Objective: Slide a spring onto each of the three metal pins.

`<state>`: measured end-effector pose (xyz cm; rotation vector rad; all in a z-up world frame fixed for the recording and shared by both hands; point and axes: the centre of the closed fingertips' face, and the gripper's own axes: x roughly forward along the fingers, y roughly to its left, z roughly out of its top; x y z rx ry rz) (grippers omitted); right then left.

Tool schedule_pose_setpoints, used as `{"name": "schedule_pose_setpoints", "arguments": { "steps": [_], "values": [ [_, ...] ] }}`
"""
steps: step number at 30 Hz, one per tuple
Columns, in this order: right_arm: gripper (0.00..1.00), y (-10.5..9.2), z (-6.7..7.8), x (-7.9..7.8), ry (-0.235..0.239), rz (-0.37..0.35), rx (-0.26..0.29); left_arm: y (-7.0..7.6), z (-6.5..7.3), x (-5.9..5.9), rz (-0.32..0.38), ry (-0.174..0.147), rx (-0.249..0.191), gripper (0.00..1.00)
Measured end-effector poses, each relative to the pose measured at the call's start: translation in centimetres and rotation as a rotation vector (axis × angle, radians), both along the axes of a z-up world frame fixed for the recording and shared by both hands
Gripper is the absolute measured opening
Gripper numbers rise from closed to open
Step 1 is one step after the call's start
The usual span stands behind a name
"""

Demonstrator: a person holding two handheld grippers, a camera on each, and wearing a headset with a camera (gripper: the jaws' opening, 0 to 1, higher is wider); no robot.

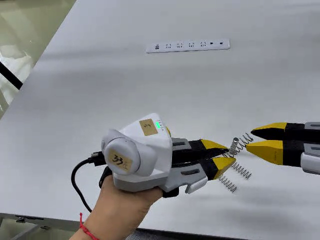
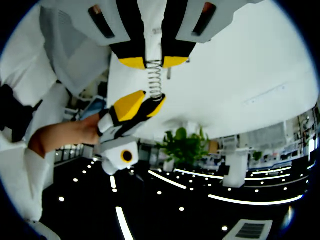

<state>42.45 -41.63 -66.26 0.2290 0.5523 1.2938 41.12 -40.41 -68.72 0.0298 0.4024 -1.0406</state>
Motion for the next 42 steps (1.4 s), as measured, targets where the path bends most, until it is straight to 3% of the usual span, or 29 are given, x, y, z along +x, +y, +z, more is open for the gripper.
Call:
{"name": "schedule_pose_setpoints", "arguments": {
  "steps": [5, 15, 21, 42],
  "values": [
    [0.2, 0.1, 0.2, 0.1, 0.035, -0.017, 0.03, -0.1, 0.3, 0.1, 0.001, 0.0, -0.014, 0.1],
    [0.13, 0.4, 0.6, 0.0, 0.041, -0.015, 0.051, -0.4, 0.5, 0.0, -0.006, 0.002, -0.024, 0.11],
    [0.12, 0.5, 0.8, -0.2, 0.023, 0.002, 0.044, -0.5, 0.4, 0.0, -0.011, 0.008, -0.025, 0.11],
    [0.12, 1.7, 1.2, -1.7, -0.106, 0.126, -0.065, -0.9, -0.2, -0.5, -0.032, 0.021, -0.022, 0.11]
  ]
}}
